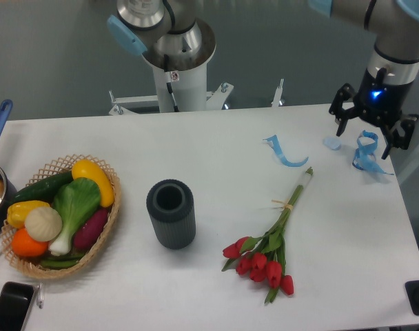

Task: Pick up the flowers from the table
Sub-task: 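Move the gripper from beside the blue ribbons toward the red tulips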

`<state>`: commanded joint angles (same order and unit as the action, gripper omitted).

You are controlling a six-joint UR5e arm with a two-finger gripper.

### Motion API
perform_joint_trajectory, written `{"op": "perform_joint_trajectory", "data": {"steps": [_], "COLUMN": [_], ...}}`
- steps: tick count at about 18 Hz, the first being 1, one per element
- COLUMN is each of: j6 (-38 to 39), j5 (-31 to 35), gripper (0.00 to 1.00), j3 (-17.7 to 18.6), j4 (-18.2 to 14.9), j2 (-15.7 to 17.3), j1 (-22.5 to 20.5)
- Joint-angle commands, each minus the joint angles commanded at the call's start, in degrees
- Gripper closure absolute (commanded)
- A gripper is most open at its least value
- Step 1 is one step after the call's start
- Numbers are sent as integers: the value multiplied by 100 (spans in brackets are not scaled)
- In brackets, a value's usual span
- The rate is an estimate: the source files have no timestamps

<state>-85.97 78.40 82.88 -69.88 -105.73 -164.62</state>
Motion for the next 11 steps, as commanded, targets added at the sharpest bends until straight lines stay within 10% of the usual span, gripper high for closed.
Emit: {"op": "perform_joint_trajectory", "data": {"steps": [11], "j6": [642], "j5": [-9], "gripper": [0], "j3": [210], "j4": [53], "j2": [-44], "j1": [114]}}
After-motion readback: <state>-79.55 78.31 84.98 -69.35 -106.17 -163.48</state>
